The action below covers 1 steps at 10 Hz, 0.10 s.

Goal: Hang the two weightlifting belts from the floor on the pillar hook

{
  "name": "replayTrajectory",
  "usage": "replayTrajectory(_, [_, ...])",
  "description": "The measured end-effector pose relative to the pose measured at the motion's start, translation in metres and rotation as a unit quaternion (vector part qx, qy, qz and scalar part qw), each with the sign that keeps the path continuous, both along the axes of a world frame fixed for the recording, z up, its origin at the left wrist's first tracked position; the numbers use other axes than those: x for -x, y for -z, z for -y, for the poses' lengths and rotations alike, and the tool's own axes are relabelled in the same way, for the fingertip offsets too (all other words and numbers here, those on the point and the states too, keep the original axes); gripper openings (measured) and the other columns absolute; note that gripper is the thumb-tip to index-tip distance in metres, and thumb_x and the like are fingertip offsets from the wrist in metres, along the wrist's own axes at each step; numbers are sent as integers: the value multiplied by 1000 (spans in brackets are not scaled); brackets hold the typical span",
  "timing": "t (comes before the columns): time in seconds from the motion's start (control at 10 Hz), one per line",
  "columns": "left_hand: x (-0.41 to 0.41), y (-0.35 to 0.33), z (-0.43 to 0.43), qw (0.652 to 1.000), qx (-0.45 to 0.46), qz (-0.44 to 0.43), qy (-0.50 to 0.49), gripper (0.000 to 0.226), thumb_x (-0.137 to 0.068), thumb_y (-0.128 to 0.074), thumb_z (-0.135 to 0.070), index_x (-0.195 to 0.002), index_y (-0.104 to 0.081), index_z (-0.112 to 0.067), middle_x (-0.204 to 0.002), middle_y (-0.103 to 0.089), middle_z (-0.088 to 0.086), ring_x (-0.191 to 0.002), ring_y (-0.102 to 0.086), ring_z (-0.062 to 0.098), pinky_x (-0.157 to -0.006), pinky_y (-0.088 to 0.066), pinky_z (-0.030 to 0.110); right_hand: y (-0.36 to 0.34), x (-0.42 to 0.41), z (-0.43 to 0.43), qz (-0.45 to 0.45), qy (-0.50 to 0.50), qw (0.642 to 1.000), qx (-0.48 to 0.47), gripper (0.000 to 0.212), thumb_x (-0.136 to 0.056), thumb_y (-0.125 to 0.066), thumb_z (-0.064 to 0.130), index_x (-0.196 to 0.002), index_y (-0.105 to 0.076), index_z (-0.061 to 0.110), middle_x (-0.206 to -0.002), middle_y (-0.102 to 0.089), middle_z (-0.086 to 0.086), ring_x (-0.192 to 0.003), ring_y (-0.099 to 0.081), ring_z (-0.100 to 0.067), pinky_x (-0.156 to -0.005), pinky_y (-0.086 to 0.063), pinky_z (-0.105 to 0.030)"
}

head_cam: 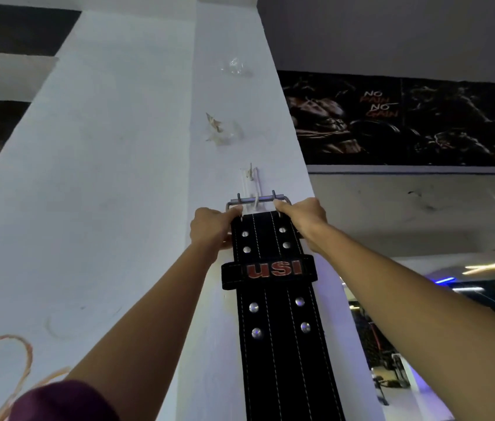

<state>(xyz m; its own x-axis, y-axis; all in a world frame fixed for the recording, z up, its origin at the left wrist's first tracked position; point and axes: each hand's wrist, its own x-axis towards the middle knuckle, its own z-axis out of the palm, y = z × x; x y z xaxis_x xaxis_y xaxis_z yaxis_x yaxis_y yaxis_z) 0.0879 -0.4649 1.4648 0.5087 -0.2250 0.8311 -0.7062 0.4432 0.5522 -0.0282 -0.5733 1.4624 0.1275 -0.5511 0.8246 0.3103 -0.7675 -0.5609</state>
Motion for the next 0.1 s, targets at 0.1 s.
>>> replayTrajectory(0.1, [1,19,-6,999,30,-15,6,41,-88,-58,-37,-91,-66,3,-77,-67,11,-62,-65,23,-52,-53,30,17,5,0,-39,-61,997,22,49,-91,-44,48,-102,-61,4,-101,-60,-6,-93,-53,-20,-91,-42,-36])
